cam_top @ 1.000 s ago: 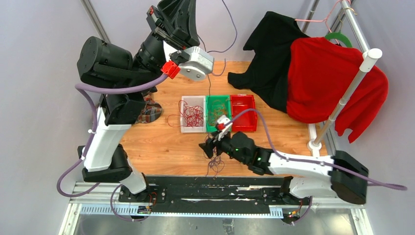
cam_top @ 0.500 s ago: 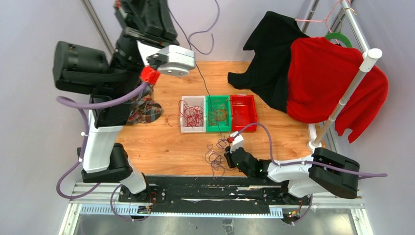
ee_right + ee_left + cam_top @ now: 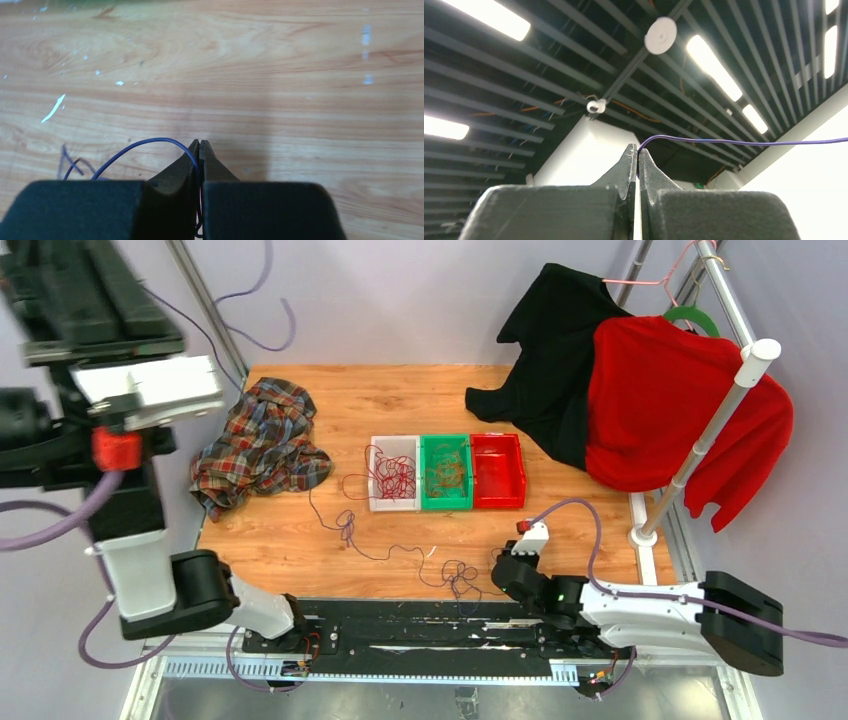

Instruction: Untangle the cables

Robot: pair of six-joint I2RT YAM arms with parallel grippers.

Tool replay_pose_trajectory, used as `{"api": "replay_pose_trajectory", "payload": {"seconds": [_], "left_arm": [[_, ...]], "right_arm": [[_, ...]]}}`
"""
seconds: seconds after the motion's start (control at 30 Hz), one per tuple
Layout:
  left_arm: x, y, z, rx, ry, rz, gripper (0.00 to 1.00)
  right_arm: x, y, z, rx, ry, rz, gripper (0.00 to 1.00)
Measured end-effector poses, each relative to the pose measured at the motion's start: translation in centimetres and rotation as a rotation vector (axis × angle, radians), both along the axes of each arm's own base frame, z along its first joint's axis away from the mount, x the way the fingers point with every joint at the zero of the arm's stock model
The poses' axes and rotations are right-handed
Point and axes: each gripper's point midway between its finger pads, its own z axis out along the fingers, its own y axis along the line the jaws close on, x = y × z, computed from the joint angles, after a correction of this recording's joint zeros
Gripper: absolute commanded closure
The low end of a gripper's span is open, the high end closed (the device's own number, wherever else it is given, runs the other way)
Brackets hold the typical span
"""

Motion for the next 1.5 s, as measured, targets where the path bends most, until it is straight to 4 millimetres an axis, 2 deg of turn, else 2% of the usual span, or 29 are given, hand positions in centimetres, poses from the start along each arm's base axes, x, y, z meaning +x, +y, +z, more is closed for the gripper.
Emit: {"api": "replay_pose_trajectory", "payload": {"seconds": [0.13,0.17,0.23,0.3,0.37,0.43,0.57,0.7,0.83,0.97,1.1,1.2,1.33,1.5], "left_arm": [[-1.2,3.8,-0.4,-0.026,0.026,0.029,0.99],[-1.5,4.7,-0.6,-0.036,0.033,0.031,0.99],[-1.7,5.9,-1.0,-0.051,0.054,0.024,0.99],[-1.4,5.7,-1.5,-0.045,0.077,0.012,0.99],[-0.4,4.1,-2.2,-0.013,0.107,-0.002,0.99],[0.9,1.5,-3.1,0.041,0.146,-0.016,0.99],[3.9,-3.9,-5.0,0.138,0.220,-0.037,0.99],[6.6,-8.8,-7.2,0.237,0.287,-0.042,0.99],[7.3,-10.1,-8.2,0.275,0.316,-0.042,0.99],[6.8,-8.9,-7.8,0.253,0.311,-0.045,0.99],[6.2,-7.8,-7.3,0.232,0.303,-0.046,0.99],[6.0,-7.4,-7.1,0.224,0.297,-0.046,0.99],[6.0,-7.4,-7.2,0.229,0.301,-0.046,0.99],[6.2,-7.7,-7.5,0.243,0.311,-0.049,0.99]], "right_arm": [[0.7,-2.3,0.9,-0.039,-0.026,-0.082,0.98],[0.9,-2.6,1.3,-0.051,-0.033,-0.094,0.93],[1.5,-2.6,2.8,-0.062,-0.058,-0.101,0.68],[2.2,-1.4,5.2,-0.049,-0.108,-0.041,0.54],[2.4,0.4,7.6,-0.013,-0.163,0.049,0.42],[2.4,2.2,9.7,0.009,-0.217,0.158,0.36],[1.3,6.6,13.2,0.039,-0.294,0.416,0.33],[-0.4,11.5,15.4,0.085,-0.328,0.658,0.33],[-2.4,16.2,14.9,0.113,-0.305,0.869,0.32],[-3.5,20.1,13.5,0.117,-0.269,0.984,0.32],[-3.0,23.0,11.5,0.113,-0.251,1.004,0.32],[-1.4,24.1,9.6,0.074,-0.249,0.938,0.32],[0.7,23.9,7.4,-0.004,-0.277,0.826,0.32],[2.0,24.1,7.6,-0.025,-0.348,0.755,0.35]]}}
